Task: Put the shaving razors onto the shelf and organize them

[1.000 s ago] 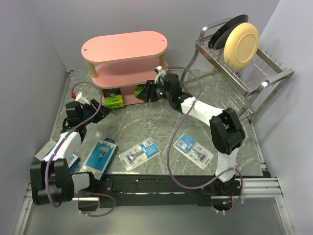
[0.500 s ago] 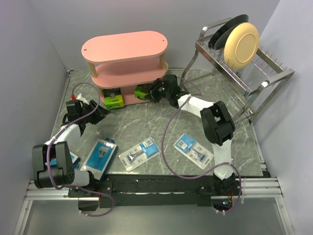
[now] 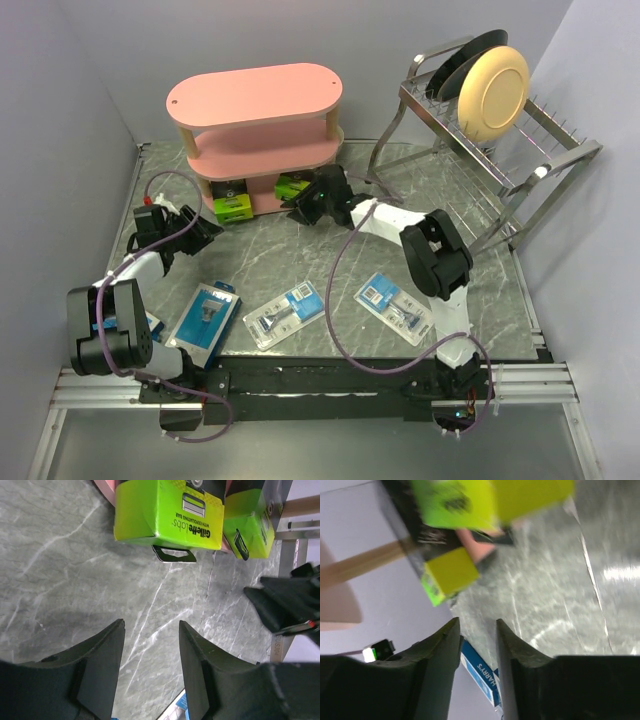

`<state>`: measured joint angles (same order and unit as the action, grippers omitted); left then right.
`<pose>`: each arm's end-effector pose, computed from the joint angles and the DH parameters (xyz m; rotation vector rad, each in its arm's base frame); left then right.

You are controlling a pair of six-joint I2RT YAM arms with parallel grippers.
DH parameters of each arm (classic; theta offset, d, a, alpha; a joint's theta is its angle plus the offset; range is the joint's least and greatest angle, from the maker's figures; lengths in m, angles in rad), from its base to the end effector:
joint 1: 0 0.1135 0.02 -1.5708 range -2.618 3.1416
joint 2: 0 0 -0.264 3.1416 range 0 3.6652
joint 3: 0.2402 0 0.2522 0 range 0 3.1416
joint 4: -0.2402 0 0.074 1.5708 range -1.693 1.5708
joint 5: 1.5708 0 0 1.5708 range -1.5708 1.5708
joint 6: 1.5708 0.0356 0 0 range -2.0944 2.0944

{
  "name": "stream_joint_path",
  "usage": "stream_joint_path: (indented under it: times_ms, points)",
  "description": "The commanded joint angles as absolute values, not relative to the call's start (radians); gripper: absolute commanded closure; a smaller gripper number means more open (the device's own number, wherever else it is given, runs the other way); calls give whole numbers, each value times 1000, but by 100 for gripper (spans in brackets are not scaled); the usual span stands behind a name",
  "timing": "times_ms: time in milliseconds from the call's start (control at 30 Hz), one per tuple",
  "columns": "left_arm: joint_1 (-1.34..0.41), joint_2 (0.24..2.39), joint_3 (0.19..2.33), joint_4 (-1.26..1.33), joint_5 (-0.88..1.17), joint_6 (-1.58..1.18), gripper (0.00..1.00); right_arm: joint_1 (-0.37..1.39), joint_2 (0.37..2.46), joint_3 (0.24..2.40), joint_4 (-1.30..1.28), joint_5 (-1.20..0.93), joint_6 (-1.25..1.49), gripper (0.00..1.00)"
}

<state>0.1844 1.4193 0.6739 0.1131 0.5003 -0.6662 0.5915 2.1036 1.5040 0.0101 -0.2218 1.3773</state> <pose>0.2840 0.0356 0.1902 -0.6523 2.1353 -0.8172 0.3946 0.2745 0.1918 0.8132 2.3475 1.2564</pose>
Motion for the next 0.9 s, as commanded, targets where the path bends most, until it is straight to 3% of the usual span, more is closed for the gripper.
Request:
stream_joint_path:
  times_ms: [0, 133, 200, 433, 867]
  points:
    - [204, 1427, 680, 173, 529, -669, 47, 621, 2120, 1562, -69, -138, 1436, 60]
    - [213, 1442, 661, 195, 537, -681, 47, 627, 2152, 1644, -188, -19, 1420, 73]
    - [213, 1451, 661, 199, 543, -684, 47, 627, 2167, 1666, -198, -2, 1408, 73]
    - [218, 1486, 681, 195, 557, -684, 47, 630, 2198, 1753, -256, 110, 1399, 58]
    - [221, 1554, 719, 210, 563, -715, 46, 640, 2229, 1793, -330, 189, 1476, 58]
